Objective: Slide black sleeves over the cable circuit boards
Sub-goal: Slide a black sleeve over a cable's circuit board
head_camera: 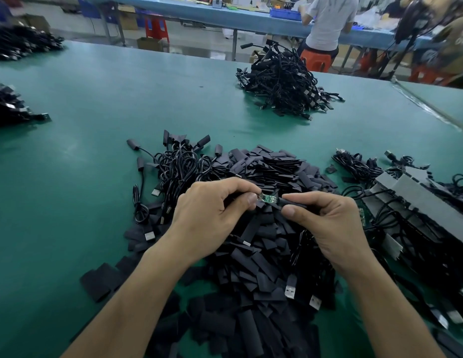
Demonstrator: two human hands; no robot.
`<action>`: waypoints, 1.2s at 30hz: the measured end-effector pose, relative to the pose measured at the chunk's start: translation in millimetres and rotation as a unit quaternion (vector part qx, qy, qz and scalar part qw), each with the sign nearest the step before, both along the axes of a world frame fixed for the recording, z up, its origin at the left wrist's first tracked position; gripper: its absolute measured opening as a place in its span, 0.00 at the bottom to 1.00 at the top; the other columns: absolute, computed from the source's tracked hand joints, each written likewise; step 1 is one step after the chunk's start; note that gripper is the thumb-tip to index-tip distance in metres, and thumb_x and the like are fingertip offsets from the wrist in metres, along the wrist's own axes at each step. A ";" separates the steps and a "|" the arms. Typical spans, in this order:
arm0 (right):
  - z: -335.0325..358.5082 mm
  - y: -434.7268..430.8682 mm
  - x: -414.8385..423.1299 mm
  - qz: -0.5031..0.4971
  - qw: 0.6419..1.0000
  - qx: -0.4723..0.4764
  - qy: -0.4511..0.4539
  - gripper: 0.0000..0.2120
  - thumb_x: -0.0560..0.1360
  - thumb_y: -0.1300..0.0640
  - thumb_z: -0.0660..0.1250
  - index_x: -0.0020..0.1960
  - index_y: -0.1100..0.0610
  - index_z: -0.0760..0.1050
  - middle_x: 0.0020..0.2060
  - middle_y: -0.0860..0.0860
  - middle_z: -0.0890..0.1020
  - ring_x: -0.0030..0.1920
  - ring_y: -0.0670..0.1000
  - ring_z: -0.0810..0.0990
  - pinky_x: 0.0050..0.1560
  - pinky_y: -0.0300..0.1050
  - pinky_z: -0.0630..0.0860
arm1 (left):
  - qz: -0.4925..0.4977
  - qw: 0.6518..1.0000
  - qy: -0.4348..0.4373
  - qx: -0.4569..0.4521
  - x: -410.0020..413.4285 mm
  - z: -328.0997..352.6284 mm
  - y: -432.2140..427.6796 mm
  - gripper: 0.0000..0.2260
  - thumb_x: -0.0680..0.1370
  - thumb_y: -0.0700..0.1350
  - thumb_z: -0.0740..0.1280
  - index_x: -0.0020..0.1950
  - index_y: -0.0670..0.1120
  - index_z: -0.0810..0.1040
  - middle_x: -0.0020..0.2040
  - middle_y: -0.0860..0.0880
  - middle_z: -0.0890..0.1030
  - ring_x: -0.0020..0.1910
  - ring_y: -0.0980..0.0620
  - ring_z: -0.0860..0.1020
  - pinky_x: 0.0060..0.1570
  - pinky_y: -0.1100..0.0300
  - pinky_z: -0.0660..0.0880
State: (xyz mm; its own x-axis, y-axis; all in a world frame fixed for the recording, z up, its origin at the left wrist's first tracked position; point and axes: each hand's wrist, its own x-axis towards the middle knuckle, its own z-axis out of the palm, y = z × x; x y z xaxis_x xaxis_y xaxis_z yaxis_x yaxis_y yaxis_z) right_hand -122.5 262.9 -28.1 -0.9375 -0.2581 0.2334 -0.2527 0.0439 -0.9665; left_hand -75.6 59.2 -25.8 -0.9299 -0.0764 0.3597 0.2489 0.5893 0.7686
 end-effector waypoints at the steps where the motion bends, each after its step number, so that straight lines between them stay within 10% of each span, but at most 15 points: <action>1: -0.2 0.2 0.0 0.003 1.000 -0.001 -0.005 0.10 0.62 0.57 0.78 0.43 0.51 0.86 0.38 0.51 0.87 0.39 0.46 0.85 0.40 0.33 0.78 | 0.000 1.000 0.000 -0.001 0.1 0.0 0.0 0.09 0.77 0.54 0.65 0.53 0.59 0.83 0.40 0.66 0.83 0.42 0.62 0.82 0.47 0.49 0.80; 36: -13.9 -10.0 3.1 -0.025 0.984 0.079 0.160 0.13 0.68 0.51 0.75 0.52 0.45 0.82 0.45 0.40 0.86 0.46 0.41 0.84 0.47 0.33 0.78 | -0.043 0.999 -0.014 0.028 -1.6 -4.2 -2.5 0.09 0.76 0.53 0.68 0.54 0.59 0.84 0.44 0.63 0.85 0.45 0.60 0.83 0.50 0.49 0.81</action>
State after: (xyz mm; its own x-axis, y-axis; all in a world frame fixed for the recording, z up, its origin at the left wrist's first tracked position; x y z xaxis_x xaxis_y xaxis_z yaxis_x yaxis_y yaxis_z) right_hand -119.4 252.8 -42.0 -0.8353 -0.2710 0.4784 -0.5360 0.2071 -0.8184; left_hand -77.2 56.7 -30.0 -0.9438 -0.0156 0.3302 0.2736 0.5236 0.8068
